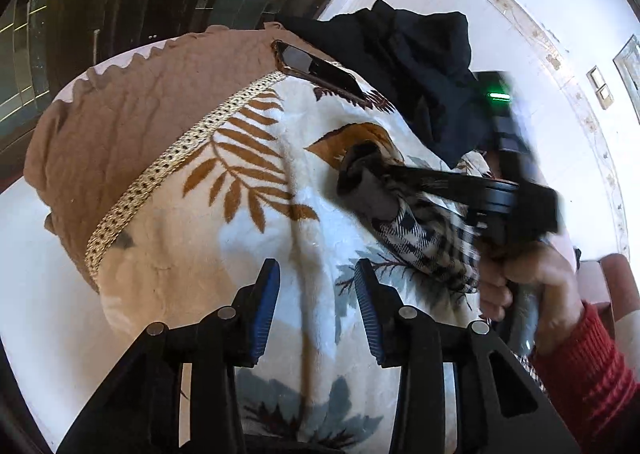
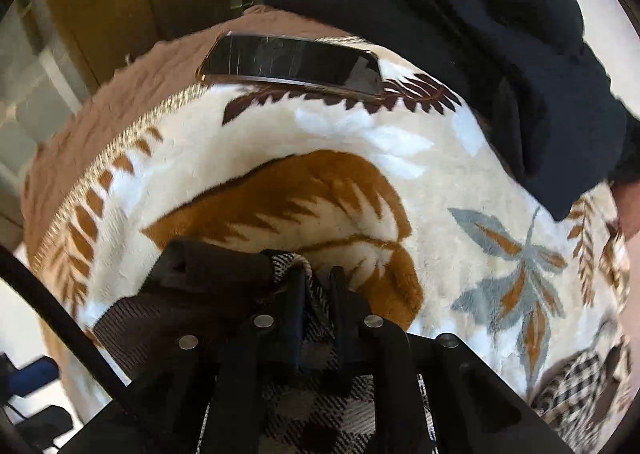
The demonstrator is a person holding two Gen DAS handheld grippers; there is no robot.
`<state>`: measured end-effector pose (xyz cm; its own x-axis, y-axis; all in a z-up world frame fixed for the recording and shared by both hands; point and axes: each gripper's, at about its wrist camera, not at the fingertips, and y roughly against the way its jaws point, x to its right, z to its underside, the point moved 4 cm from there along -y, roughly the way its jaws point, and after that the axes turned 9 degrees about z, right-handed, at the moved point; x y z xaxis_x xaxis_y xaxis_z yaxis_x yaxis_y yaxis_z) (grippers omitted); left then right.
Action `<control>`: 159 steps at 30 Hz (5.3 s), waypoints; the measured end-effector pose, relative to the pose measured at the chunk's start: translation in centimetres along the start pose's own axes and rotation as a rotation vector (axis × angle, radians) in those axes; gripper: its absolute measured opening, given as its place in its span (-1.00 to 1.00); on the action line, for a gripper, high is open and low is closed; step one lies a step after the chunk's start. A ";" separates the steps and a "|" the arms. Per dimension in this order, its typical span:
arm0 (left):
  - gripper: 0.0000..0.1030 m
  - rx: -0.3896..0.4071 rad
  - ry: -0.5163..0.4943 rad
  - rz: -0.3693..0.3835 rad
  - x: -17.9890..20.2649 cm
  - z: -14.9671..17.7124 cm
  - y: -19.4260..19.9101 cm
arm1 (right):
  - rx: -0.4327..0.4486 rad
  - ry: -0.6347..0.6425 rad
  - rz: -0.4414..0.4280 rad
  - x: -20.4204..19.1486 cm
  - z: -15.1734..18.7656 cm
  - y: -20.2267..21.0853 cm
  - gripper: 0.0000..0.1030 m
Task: Fold large clothes
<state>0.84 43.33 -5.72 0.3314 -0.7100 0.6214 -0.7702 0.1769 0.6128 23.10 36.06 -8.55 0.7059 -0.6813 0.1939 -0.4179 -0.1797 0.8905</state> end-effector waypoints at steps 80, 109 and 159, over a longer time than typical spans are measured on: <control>-0.87 -0.593 -0.239 0.334 31.6 14.4 -25.8 | 0.072 -1.166 0.605 46.3 49.9 21.6 -0.33; -0.91 -0.541 -0.086 0.298 29.6 13.0 -26.5 | -0.077 -0.378 0.095 36.5 18.1 5.2 -0.93; -0.42 -0.425 -0.331 0.221 30.7 12.7 -21.9 | -0.055 -1.171 0.468 49.1 49.7 15.6 0.02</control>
<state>20.98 8.95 -6.27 -0.0528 -0.7885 0.6127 -0.4931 0.5542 0.6707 22.84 -35.45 -5.62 -0.4432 -0.8956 0.0391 -0.4463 0.2582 0.8568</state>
